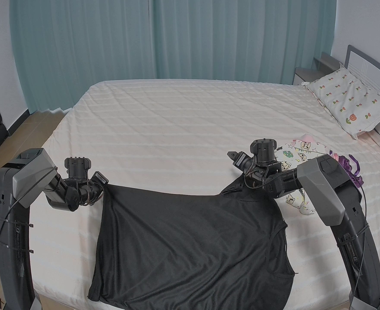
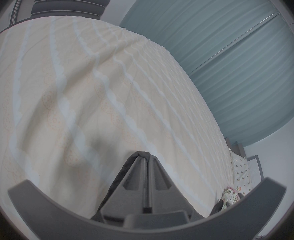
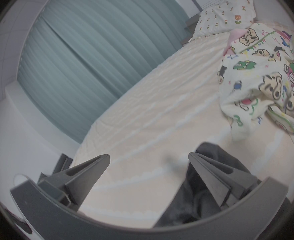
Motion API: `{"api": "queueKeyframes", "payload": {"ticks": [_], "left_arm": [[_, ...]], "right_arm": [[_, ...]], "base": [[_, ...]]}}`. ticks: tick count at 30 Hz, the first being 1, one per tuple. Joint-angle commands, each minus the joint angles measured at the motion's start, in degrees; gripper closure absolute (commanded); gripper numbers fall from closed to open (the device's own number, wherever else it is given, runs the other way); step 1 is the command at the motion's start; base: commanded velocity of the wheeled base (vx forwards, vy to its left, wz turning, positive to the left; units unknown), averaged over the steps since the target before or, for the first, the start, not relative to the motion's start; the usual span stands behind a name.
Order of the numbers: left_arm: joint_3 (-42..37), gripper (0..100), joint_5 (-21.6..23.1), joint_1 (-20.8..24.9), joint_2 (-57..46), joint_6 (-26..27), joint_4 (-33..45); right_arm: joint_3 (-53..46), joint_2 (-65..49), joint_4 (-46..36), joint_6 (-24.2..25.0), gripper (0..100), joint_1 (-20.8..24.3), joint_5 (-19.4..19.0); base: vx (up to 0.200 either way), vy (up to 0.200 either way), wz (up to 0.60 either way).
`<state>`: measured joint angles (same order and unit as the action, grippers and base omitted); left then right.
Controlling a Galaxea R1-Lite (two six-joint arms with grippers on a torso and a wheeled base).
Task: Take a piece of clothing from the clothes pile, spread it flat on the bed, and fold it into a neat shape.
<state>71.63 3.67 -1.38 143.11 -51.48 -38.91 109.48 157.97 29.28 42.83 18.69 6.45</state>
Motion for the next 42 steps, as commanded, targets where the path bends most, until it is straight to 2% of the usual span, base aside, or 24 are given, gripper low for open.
{"api": "queueKeyframes", "payload": {"ticks": [1,7,14,20,27,35,40,42], "left_arm": [[0.00,100,-0.07,-0.03,0.07,-0.02,-0.02],[0.00,100,-0.07,-0.03,-0.02,-0.02,-0.02],[0.00,100,-0.15,-0.03,0.07,0.06,-0.02],[0.00,100,-0.15,-0.03,0.07,0.06,-0.02],[0.00,100,-0.15,-0.03,0.07,0.06,-0.02],[-0.09,100,-0.24,-0.03,0.16,0.06,-0.02],[0.00,100,-0.24,-0.03,0.16,0.15,-0.02],[-0.09,100,-0.24,-0.03,0.16,0.06,-0.02]], "right_arm": [[-7.35,-3.72,-0.01,-3.54,0,0.38,-0.38],[-11.93,-3.89,-0.45,-4.68,0,1.79,-1.18],[-11.05,-2.14,-3.09,-5.03,0,3.37,-1.09],[-11.40,-2.84,-3.53,-4.94,0,3.02,-0.47],[-16.23,-5.83,-3.71,-5.65,0,3.02,-0.38],[-12.89,-4.24,-7.75,-6.53,0,3.81,-1.18],[-4.63,0.15,-6.96,-3.54,0,4.08,-1.53],[1.61,1.03,-4.23,6.74,0,4.78,-3.28]], "base": [[0.000,0.000,0.00],[0.000,0.000,0.00],[0.000,0.000,0.00],[0.000,0.000,0.00],[0.000,0.000,0.00],[0.000,0.000,0.00],[0.000,0.000,0.00],[0.000,0.000,0.00]]}}
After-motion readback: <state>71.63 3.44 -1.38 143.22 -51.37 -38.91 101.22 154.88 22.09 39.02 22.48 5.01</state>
